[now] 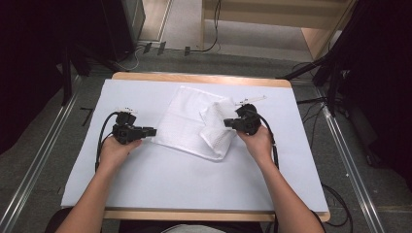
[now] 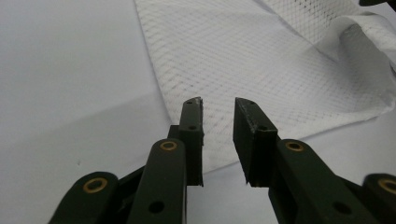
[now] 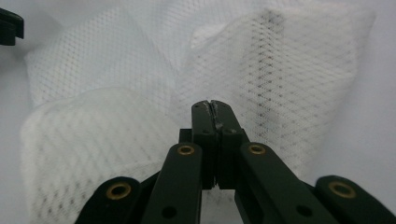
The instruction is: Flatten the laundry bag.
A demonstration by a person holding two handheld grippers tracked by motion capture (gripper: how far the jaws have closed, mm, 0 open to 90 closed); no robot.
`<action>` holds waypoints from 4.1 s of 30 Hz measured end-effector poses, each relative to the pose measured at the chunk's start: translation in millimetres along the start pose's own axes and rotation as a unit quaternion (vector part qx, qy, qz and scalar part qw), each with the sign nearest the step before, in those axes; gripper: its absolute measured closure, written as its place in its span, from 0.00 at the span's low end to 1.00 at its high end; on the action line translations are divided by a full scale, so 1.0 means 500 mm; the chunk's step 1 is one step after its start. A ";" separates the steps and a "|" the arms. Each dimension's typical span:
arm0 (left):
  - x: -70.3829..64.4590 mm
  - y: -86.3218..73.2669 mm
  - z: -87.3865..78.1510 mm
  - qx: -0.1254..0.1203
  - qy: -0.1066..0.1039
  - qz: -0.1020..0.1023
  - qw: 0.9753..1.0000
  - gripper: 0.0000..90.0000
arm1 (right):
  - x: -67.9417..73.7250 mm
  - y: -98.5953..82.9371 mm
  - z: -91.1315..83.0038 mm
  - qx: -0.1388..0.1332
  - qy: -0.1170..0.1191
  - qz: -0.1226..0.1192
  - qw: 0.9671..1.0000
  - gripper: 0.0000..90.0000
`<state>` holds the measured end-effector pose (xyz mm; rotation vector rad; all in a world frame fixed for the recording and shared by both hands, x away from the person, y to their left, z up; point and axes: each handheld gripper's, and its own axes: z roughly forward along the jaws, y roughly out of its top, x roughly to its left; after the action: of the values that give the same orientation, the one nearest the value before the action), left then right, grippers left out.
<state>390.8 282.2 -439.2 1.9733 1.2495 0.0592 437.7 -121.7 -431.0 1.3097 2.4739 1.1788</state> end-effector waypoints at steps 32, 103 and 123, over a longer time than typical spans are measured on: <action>0.008 0.019 0.059 0.016 0.025 0.022 0.999 0.58 | -0.026 -0.086 -0.032 0.041 -0.019 0.011 0.999 0.96; 0.102 0.028 -0.026 0.024 0.076 -0.041 0.996 1.00 | -0.031 -0.075 -0.037 0.006 -0.041 0.023 0.999 1.00; 0.106 0.026 -0.031 0.012 0.072 -0.044 0.996 0.85 | -0.059 -0.090 -0.086 -0.009 -0.062 0.037 0.997 0.86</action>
<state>421.4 330.2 -438.9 1.9607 1.4346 0.1468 408.4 -183.3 -439.0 1.4357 2.3409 1.0969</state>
